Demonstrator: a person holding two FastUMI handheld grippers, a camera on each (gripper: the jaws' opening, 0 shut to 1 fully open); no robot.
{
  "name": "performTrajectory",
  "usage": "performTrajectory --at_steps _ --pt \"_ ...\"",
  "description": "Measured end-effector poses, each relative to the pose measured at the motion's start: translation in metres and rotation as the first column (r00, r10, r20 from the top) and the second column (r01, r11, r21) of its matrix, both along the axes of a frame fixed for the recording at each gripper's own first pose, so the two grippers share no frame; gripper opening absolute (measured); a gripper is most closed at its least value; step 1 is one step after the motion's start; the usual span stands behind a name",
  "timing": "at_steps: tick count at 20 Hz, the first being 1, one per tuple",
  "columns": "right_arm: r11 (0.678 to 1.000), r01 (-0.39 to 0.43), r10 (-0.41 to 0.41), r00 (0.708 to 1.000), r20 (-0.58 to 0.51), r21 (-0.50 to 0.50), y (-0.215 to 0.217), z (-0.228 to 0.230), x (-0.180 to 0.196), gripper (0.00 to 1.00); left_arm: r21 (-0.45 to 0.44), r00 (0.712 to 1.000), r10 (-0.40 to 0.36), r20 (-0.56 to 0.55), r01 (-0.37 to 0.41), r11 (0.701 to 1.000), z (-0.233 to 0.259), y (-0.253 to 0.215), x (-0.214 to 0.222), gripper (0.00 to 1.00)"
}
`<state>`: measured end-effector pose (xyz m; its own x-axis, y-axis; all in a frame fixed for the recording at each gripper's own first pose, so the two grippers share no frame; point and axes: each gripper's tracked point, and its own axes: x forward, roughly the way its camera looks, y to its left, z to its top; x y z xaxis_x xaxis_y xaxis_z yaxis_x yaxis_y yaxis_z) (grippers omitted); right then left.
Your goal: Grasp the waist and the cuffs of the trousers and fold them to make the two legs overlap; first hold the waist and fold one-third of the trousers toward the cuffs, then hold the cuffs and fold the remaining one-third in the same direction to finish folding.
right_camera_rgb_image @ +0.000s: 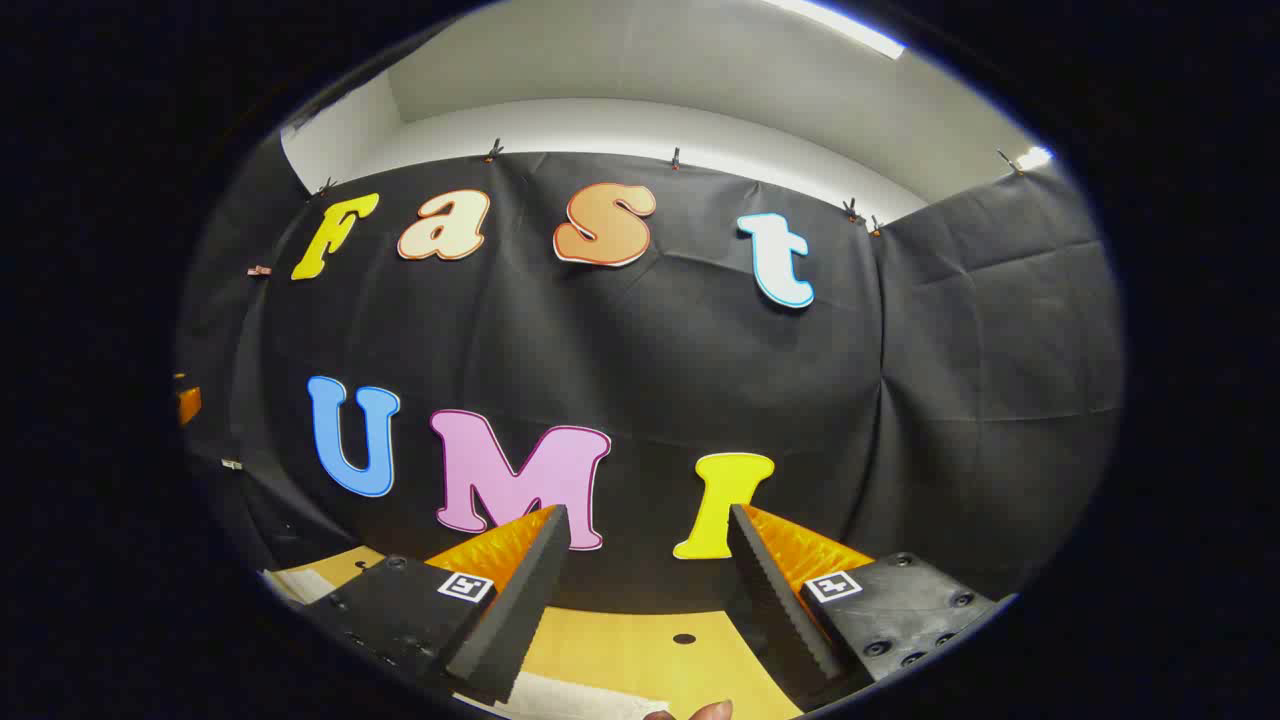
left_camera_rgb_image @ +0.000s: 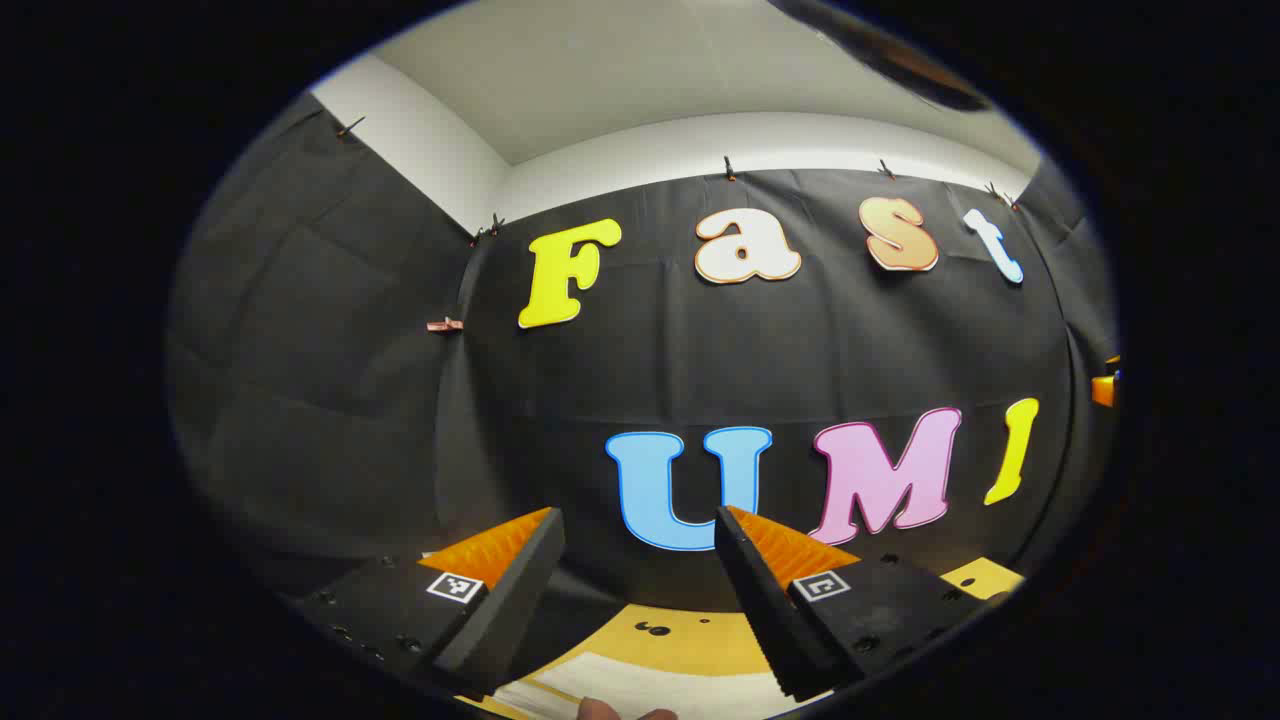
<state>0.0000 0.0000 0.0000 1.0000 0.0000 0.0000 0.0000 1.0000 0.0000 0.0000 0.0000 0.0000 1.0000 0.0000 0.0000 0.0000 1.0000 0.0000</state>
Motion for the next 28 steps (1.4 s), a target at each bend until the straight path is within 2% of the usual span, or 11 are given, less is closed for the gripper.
performTrajectory --at_steps 3,6,9,14,20,21,22,24,25,26,28 --pt "0.998 -0.011 0.014 0.999 0.038 -0.060 -0.009 0.007 0.010 0.97 -0.004 1.000 0.027 0.015 -0.027 1.000 0.019 -0.003 0.009 0.96" --pt "0.998 -0.038 0.040 0.998 0.050 -0.045 -0.006 0.012 0.014 0.97 -0.062 0.999 0.043 0.010 -0.042 0.997 0.027 -0.003 0.014 0.95" --pt "0.996 -0.038 0.044 0.996 0.072 -0.081 -0.007 0.022 0.016 0.96 -0.127 0.998 0.059 -0.006 -0.059 0.990 0.029 0.007 0.017 0.96" --pt "0.997 -0.021 0.029 0.995 0.097 -0.080 -0.002 0.039 0.013 0.96 -0.116 0.996 0.090 -0.009 -0.090 0.989 0.028 0.037 0.023 0.96" --pt "0.998 0.016 -0.009 0.994 0.109 -0.067 0.008 0.039 -0.010 0.97 -0.055 0.998 0.037 -0.042 -0.039 0.998 -0.011 0.054 0.031 0.96" --pt "0.998 0.014 -0.008 0.995 0.101 -0.058 0.011 0.034 -0.014 0.96 -0.049 0.999 0.021 -0.043 -0.023 0.999 -0.019 0.056 0.032 0.92" --pt "0.999 0.009 -0.004 0.996 0.094 -0.047 0.015 0.029 -0.019 0.96 -0.045 0.999 0.003 -0.048 -0.005 0.999 -0.027 0.057 0.031 0.96" --pt "0.999 0.000 0.003 0.997 0.077 -0.038 0.020 0.016 -0.026 0.96 -0.028 0.998 -0.032 -0.056 0.031 0.999 -0.046 0.063 0.028 0.96" --pt "0.999 -0.001 0.004 0.998 0.065 -0.040 0.020 0.007 -0.030 0.96 -0.017 0.997 -0.042 -0.067 0.041 0.999 -0.059 0.068 0.028 0.92" --pt "0.999 -0.003 0.005 0.999 0.050 -0.043 0.022 -0.003 -0.035 0.96 -0.006 0.996 -0.053 -0.076 0.052 0.999 -0.071 0.074 0.027 0.96" --pt "0.999 -0.006 0.007 1.000 0.020 -0.047 0.027 -0.020 -0.042 0.96 0.023 0.991 -0.083 -0.103 0.085 0.996 -0.096 0.084 0.025 0.96"
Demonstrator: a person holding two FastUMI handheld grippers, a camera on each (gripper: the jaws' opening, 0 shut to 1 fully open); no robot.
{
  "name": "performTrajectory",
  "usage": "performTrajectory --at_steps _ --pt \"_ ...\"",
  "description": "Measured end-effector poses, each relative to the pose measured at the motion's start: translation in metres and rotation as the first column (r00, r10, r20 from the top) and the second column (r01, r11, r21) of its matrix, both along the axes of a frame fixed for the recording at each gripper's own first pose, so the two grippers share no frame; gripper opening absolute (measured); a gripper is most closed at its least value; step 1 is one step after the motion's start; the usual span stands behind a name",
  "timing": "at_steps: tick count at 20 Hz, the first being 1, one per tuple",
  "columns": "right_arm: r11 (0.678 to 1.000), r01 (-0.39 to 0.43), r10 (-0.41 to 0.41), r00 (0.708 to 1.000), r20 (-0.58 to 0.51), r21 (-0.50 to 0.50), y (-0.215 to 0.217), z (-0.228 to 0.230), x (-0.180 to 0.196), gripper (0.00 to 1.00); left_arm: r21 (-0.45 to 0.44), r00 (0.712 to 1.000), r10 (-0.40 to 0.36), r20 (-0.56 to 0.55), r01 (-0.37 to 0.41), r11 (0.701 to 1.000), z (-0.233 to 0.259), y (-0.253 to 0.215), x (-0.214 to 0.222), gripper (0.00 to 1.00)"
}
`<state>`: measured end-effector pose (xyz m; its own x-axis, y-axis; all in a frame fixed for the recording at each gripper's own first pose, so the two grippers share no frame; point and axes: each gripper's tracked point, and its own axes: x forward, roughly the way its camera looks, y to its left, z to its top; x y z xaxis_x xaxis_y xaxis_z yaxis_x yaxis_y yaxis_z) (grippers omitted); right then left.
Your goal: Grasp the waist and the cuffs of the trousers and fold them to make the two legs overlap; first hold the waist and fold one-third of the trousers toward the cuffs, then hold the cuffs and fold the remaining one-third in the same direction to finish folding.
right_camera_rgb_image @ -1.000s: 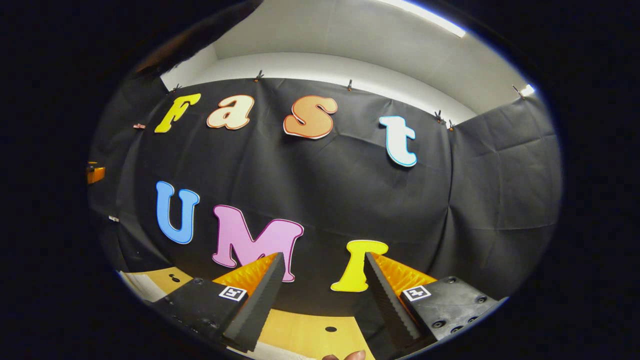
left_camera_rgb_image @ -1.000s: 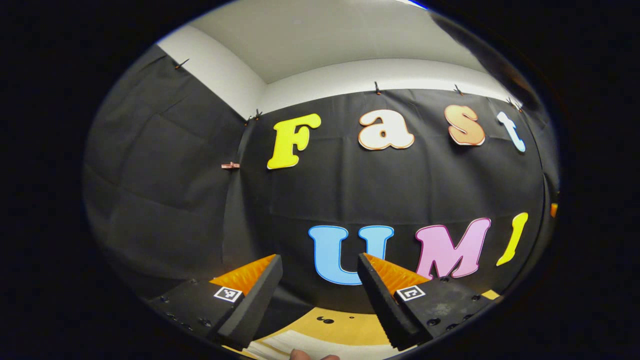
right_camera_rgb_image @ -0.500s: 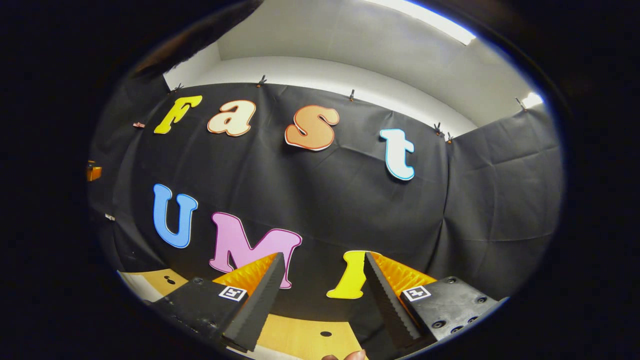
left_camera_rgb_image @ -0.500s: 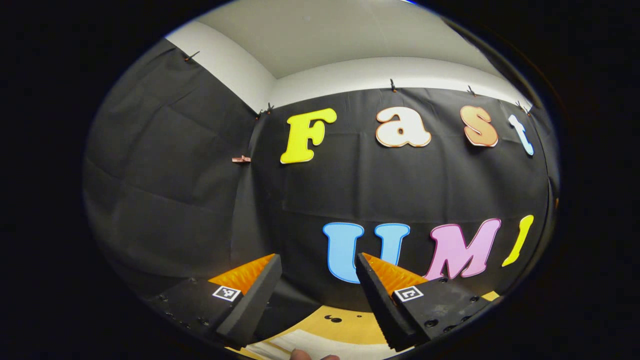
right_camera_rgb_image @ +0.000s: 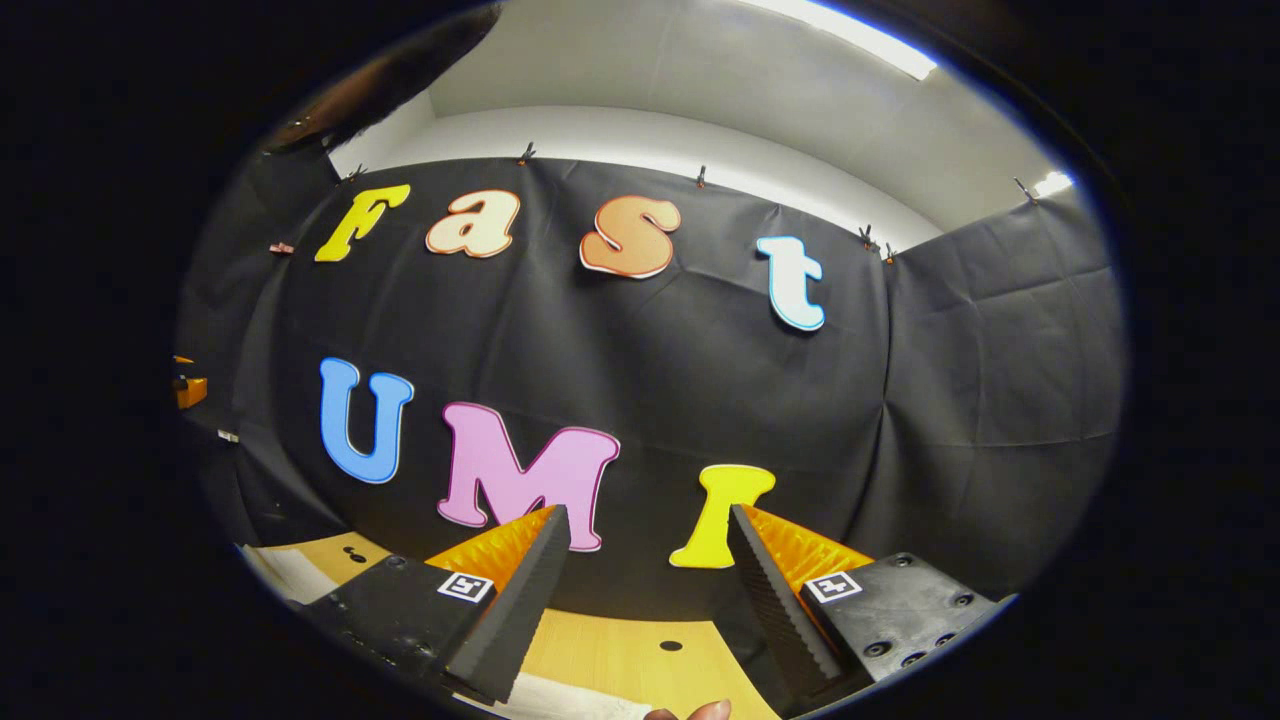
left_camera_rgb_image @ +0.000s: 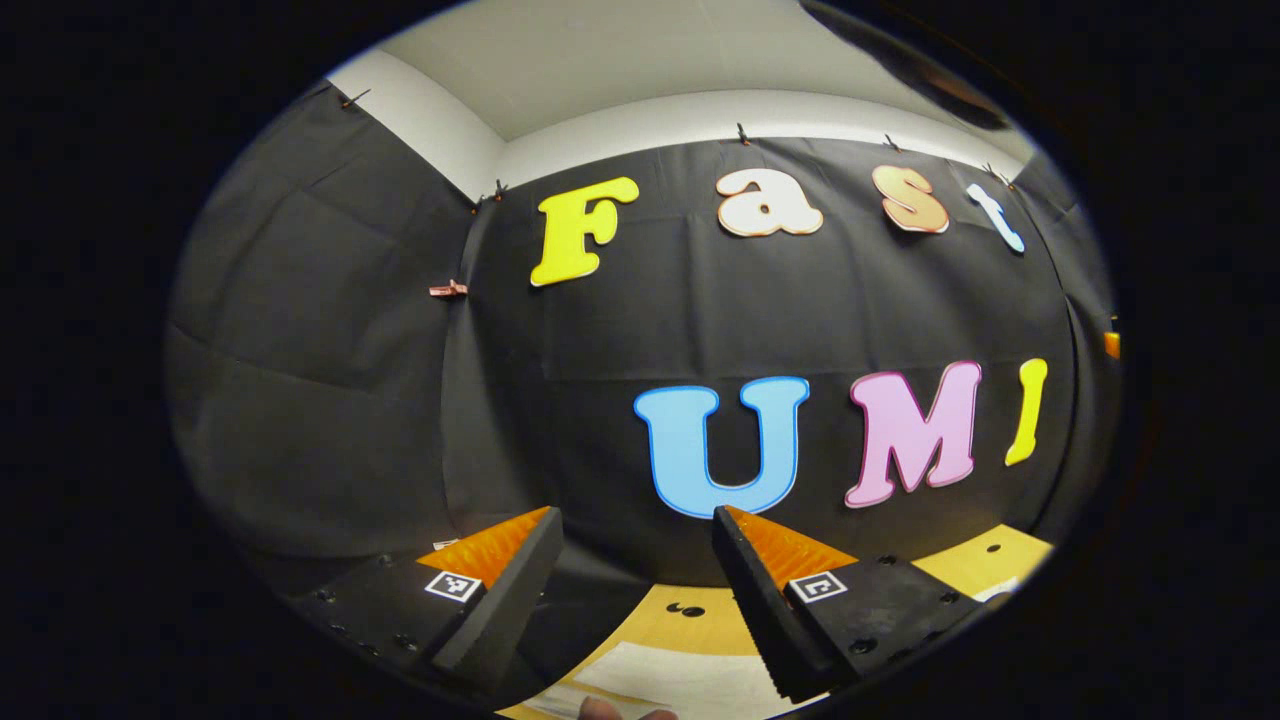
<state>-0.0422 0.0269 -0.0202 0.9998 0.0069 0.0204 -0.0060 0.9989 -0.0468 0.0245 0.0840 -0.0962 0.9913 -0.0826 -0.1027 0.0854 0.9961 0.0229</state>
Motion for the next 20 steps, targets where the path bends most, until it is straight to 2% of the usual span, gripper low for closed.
performTrajectory --at_steps 2,6,9,12,14,18,20 --pt "0.999 0.029 -0.029 1.000 -0.011 -0.025 -0.003 -0.012 -0.009 0.97 0.058 1.000 -0.023 -0.021 0.024 0.998 -0.028 0.016 -0.001 0.96" --pt "0.995 0.063 -0.067 0.997 -0.047 -0.082 0.002 -0.032 -0.025 0.97 0.172 0.989 -0.123 -0.082 0.135 0.976 -0.087 0.035 -0.012 0.95" --pt "0.988 0.063 -0.076 0.993 -0.087 -0.139 0.010 -0.043 -0.036 0.97 0.285 0.969 -0.200 -0.148 0.235 0.929 -0.135 0.053 -0.020 0.96" --pt "0.980 0.050 -0.076 0.989 -0.130 -0.194 0.025 -0.061 -0.053 0.97 0.338 0.928 -0.283 -0.242 0.354 0.872 -0.188 0.061 -0.034 0.96" --pt "0.972 0.046 -0.081 0.986 -0.146 -0.229 0.032 -0.067 -0.064 0.97 0.363 0.891 -0.325 -0.317 0.431 0.826 -0.226 0.068 -0.044 0.96" --pt "0.959 0.047 -0.105 0.975 -0.195 -0.281 0.039 -0.088 -0.081 0.97 0.474 0.812 -0.380 -0.443 0.572 0.669 -0.299 0.081 -0.065 0.96" --pt "0.953 0.042 -0.114 0.967 -0.228 -0.300 0.039 -0.103 -0.092 0.97 0.510 0.767 -0.408 -0.496 0.637 0.578 -0.332 0.084 -0.081 0.96"
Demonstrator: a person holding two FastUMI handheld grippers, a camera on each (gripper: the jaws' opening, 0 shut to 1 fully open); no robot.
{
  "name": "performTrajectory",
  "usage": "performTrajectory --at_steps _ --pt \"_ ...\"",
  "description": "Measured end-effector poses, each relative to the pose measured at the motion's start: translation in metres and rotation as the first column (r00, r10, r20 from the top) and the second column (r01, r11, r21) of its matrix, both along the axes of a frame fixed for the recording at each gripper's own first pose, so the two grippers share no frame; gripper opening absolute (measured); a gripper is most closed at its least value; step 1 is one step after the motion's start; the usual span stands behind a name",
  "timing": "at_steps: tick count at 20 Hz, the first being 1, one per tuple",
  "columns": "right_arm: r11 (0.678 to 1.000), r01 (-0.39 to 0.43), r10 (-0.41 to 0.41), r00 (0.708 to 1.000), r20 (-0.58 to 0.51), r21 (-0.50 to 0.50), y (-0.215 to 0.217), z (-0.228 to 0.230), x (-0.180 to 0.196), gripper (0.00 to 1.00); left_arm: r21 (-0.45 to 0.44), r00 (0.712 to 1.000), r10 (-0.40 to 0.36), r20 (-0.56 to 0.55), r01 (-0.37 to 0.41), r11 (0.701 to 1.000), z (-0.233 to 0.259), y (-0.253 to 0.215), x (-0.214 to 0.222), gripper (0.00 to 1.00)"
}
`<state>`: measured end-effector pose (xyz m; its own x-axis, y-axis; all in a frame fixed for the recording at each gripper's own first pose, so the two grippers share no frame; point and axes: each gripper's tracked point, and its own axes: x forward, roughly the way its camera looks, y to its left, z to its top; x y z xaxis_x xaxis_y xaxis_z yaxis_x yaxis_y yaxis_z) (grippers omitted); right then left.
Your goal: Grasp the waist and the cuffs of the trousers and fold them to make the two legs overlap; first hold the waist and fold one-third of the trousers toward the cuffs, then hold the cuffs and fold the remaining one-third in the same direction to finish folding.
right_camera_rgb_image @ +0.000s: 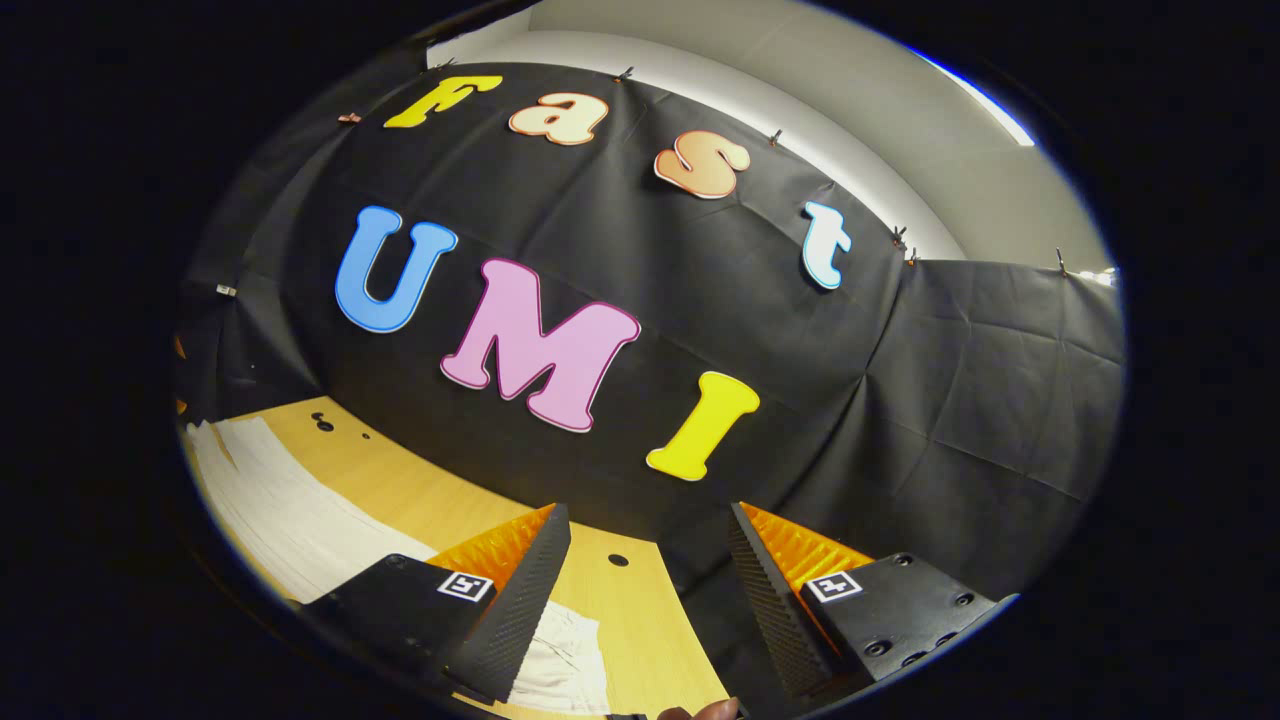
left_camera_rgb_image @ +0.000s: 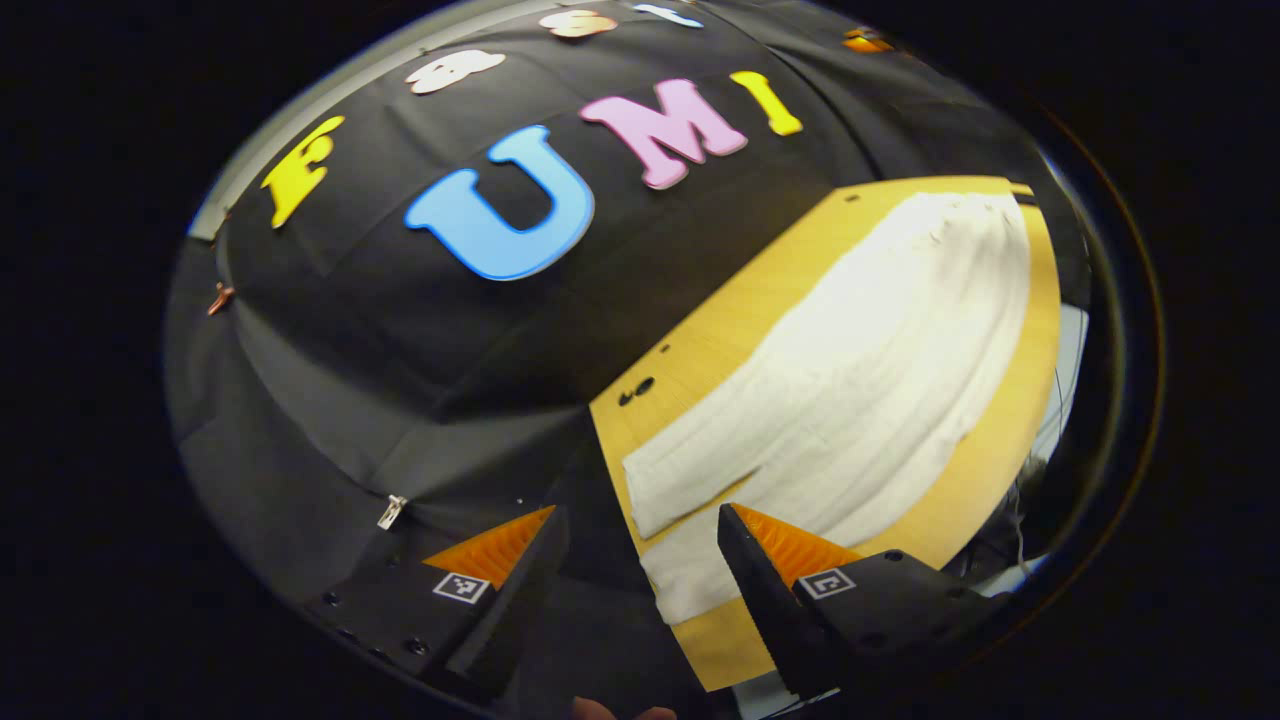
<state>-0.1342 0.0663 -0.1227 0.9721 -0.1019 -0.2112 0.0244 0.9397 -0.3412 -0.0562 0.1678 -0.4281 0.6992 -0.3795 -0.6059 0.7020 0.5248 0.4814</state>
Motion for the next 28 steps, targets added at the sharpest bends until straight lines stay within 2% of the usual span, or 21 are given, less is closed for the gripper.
performTrajectory --at_steps 2,5,8,10,12,15,17,18,20,24,26,28 --pt "0.999 -0.015 0.013 0.998 -0.058 -0.039 0.002 -0.022 -0.014 0.97 0.088 0.995 -0.099 -0.031 0.101 0.991 -0.029 -0.003 -0.010 0.96" --pt "0.991 -0.057 0.039 0.988 -0.151 -0.119 0.000 -0.054 -0.034 0.97 0.176 0.967 -0.230 -0.111 0.247 0.953 -0.075 -0.006 -0.031 0.95" --pt "0.973 -0.126 0.070 0.959 -0.275 -0.192 -0.005 -0.099 -0.052 0.97 0.225 0.935 -0.293 -0.200 0.335 0.915 -0.105 0.006 -0.039 0.95" --pt "0.956 -0.172 0.083 0.936 -0.341 -0.238 -0.013 -0.124 -0.066 0.97 0.288 0.915 -0.337 -0.222 0.391 0.874 -0.117 0.012 -0.035 0.95" --pt "0.939 -0.227 0.104 0.904 -0.415 -0.258 -0.020 -0.160 -0.083 0.97 0.355 0.890 -0.387 -0.240 0.452 0.819 -0.129 0.013 -0.026 0.95" --pt "0.903 -0.321 0.152 0.859 -0.488 -0.285 -0.019 -0.193 -0.095 0.97 0.393 0.869 -0.417 -0.266 0.493 0.776 -0.139 0.007 -0.020 0.95" --pt "0.853 -0.417 0.201 0.816 -0.541 -0.313 -0.018 -0.218 -0.105 0.97 0.418 0.852 -0.439 -0.287 0.523 0.743 -0.142 0.003 -0.014 0.93" --pt "0.829 -0.464 0.223 0.785 -0.577 -0.311 -0.019 -0.233 -0.110 0.97 0.430 0.844 -0.441 -0.304 0.535 0.727 -0.145 0.003 -0.012 0.92" --pt "0.801 -0.512 0.242 0.752 -0.613 -0.312 -0.021 -0.254 -0.118 0.97 0.455 0.829 -0.450 -0.331 0.558 0.693 -0.149 0.002 -0.006 0.88" --pt "0.765 -0.580 0.276 0.686 -0.673 -0.278 -0.026 -0.290 -0.139 0.97 0.481 0.817 -0.438 -0.376 0.576 0.661 -0.158 -0.003 0.002 0.81" --pt "0.735 -0.622 0.291 0.651 -0.701 -0.272 -0.031 -0.304 -0.149 0.97 0.491 0.814 -0.427 -0.392 0.578 0.651 -0.162 -0.006 0.007 0.67" --pt "0.700 -0.665 0.314 0.613 -0.725 -0.259 -0.035 -0.315 -0.152 0.97 0.489 0.814 -0.403 -0.418 0.575 0.656 -0.168 -0.008 0.009 0.55"
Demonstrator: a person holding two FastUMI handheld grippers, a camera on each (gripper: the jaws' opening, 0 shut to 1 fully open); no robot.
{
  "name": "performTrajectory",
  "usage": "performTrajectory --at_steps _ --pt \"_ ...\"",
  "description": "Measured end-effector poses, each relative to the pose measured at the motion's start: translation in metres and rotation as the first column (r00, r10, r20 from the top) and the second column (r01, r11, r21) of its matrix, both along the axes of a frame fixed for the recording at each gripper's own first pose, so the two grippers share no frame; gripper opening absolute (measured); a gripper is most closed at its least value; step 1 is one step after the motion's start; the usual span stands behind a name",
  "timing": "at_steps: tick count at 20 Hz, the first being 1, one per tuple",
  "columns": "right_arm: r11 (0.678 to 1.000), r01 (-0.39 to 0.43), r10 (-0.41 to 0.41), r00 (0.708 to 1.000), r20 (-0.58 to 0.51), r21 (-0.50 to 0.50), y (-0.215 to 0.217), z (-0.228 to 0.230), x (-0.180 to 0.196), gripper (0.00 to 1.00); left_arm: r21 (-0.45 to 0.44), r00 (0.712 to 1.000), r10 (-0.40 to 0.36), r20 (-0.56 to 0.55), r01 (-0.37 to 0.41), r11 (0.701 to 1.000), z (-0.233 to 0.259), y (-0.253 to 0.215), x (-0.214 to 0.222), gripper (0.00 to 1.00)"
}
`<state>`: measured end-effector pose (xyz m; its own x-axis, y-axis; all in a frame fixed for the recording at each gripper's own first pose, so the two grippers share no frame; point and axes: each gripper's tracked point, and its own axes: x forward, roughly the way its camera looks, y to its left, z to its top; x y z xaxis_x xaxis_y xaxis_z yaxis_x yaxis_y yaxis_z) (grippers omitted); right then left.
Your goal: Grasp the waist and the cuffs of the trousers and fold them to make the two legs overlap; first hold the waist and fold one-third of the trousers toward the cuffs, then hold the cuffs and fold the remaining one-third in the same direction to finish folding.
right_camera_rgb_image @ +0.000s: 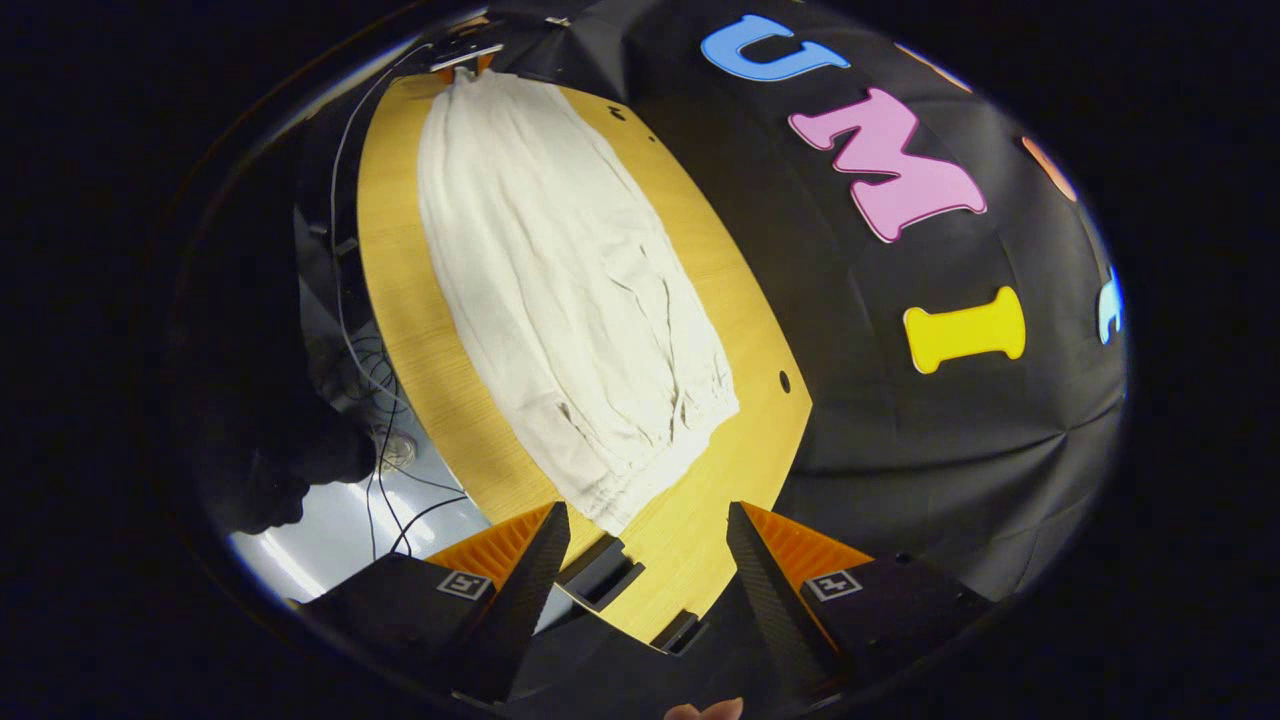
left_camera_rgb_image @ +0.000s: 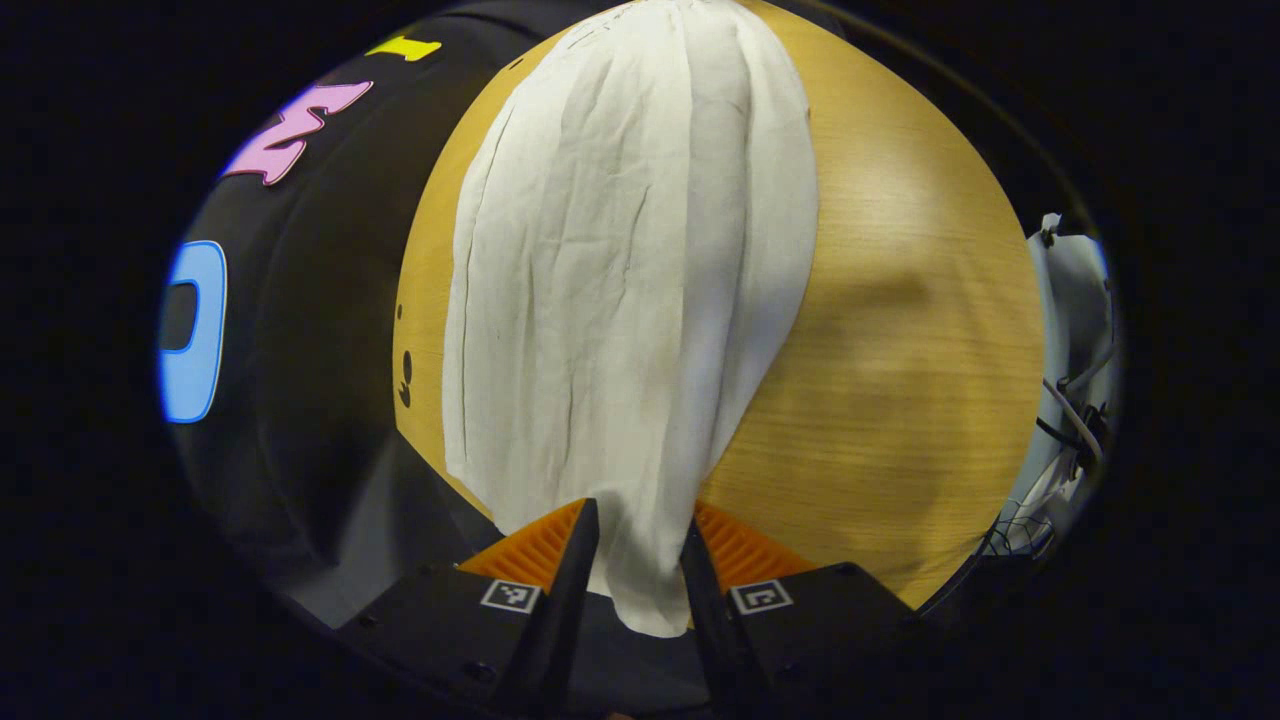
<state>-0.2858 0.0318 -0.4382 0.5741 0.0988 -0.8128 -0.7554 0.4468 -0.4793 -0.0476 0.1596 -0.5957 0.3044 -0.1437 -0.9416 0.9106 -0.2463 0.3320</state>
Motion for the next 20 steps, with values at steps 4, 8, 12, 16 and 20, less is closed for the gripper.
performTrajectory --at_steps 4,8,12,16,20 --pt "0.998 -0.062 0.061 0.997 -0.052 -0.023 -0.010 -0.031 0.005 0.98 0.036 0.998 0.041 -0.052 -0.039 0.999 -0.005 0.003 -0.005 0.14" --pt "0.985 -0.147 0.139 0.986 -0.095 -0.089 -0.016 -0.077 0.010 0.97 0.048 0.998 0.054 -0.029 -0.053 0.997 -0.006 0.003 -0.007 0.08" --pt "0.974 -0.191 0.178 0.978 -0.112 -0.122 -0.032 -0.102 0.017 0.97 0.055 0.997 0.069 -0.039 -0.067 0.996 -0.006 0.002 -0.008 0.06" --pt "0.929 -0.330 0.329 0.944 -0.032 -0.168 -0.022 -0.109 0.053 0.97 0.063 0.995 0.069 -0.066 -0.064 0.996 -0.007 -0.001 -0.008 0.06" --pt "0.886 -0.443 0.437 0.897 -0.074 -0.136 -0.010 -0.122 0.062 0.90 0.081 0.992 0.094 -0.081 -0.087 0.993 -0.006 0.000 -0.008 0.06"
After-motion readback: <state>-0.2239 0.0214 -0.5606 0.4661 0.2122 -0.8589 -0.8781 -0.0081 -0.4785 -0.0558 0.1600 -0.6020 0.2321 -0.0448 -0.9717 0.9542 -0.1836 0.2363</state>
